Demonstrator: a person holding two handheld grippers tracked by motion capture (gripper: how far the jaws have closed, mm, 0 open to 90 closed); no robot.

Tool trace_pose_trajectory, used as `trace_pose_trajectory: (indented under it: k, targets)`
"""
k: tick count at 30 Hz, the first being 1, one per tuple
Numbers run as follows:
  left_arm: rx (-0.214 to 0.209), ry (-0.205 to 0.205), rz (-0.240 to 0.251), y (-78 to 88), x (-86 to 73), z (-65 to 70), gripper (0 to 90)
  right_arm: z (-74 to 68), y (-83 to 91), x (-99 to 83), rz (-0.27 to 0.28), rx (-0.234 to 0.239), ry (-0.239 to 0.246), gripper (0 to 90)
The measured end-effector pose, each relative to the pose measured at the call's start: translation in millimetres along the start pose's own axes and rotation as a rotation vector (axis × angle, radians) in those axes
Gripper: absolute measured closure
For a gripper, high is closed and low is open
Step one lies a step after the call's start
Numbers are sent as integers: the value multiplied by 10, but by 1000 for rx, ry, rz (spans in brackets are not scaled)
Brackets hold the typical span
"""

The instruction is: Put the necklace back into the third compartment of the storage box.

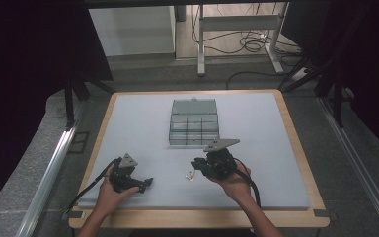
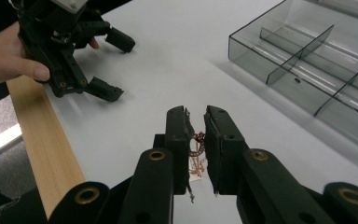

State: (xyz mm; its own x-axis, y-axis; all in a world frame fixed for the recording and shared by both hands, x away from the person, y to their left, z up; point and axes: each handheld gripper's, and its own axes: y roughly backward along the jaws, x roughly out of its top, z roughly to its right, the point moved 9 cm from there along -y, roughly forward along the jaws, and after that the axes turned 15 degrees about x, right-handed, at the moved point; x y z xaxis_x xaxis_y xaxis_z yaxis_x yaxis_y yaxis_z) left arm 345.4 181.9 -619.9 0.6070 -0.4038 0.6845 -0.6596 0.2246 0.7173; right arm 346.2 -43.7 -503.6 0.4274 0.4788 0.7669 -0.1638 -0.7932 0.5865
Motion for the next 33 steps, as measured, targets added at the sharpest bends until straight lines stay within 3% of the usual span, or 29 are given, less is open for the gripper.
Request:
trace_pose_trajectory:
  k: [17,33]
  targets:
    - [-1,1,1,0,1,1,0,-72,184,225,66,13,17,782]
    - [-1,5,2,-1,3,3,0,-20,364,466,94,19,12,782]
